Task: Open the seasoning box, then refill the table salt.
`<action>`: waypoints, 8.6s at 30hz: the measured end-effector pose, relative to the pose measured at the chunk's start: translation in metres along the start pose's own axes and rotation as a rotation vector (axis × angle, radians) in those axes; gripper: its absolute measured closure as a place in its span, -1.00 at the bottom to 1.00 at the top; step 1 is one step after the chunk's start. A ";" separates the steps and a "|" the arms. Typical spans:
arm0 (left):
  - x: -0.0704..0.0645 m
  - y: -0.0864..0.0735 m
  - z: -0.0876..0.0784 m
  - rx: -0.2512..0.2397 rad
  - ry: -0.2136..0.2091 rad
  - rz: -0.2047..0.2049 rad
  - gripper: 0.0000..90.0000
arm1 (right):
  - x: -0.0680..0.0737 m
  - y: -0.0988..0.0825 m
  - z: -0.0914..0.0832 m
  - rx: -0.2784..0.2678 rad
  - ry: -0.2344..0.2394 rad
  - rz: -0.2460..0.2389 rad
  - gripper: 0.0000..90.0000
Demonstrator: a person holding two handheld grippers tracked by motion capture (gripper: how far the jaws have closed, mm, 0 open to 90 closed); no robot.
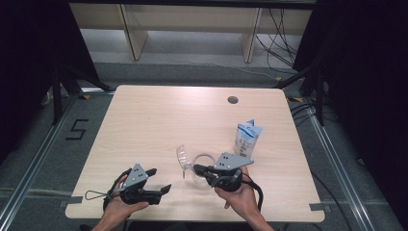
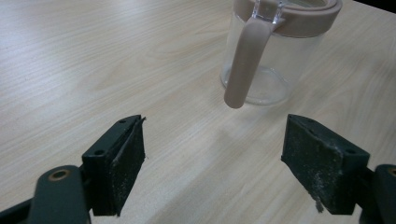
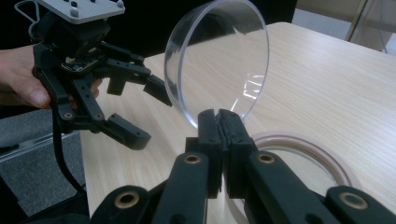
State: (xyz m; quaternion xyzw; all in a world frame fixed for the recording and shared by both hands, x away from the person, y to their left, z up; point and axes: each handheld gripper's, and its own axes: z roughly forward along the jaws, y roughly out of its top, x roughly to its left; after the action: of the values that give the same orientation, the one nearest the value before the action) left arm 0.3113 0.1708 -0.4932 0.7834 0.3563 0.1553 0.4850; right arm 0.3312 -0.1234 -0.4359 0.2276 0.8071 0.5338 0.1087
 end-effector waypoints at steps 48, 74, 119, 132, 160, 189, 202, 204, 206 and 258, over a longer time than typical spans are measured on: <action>0.005 -0.001 0.000 -0.004 0.042 -0.009 -0.53 | -0.058 -0.057 -0.081 -0.070 -0.358 0.156 -0.12; 0.001 -0.001 0.003 -0.002 0.042 0.018 -0.51 | -0.103 -0.073 -0.073 -0.001 -0.419 0.239 -0.62; 0.002 -0.001 0.005 0.000 0.037 0.007 -0.50 | -0.131 -0.073 -0.034 -0.020 -0.498 0.187 -0.44; 0.001 -0.001 0.004 0.004 0.034 0.000 -0.50 | -0.134 -0.077 -0.029 -0.045 -0.510 0.206 -0.41; 0.001 -0.001 0.004 0.001 0.034 0.016 -0.50 | -0.141 -0.085 -0.020 -0.051 -0.494 0.249 -0.29; 0.001 0.000 0.004 0.004 0.027 0.021 -0.50 | -0.145 -0.084 -0.019 -0.070 -0.504 0.182 -0.19; 0.001 0.000 0.004 0.003 0.027 0.020 -0.50 | -0.146 -0.083 -0.016 -0.073 -0.496 0.184 -0.13; 0.001 0.000 0.004 0.003 0.027 0.019 -0.50 | -0.149 -0.083 -0.018 -0.069 -0.494 0.137 -0.12; 0.001 0.000 0.004 0.003 0.027 0.020 -0.50 | -0.149 -0.083 -0.019 -0.056 -0.502 0.126 -0.10; 0.004 0.000 0.004 -0.006 0.029 0.002 -0.49 | -0.117 -0.069 -0.030 -0.005 -0.446 0.099 -0.04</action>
State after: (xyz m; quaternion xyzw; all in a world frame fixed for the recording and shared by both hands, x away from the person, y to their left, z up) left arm 0.3161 0.1710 -0.4953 0.7798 0.3622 0.1683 0.4821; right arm 0.4038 -0.2268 -0.4951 0.3792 0.7496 0.4768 0.2588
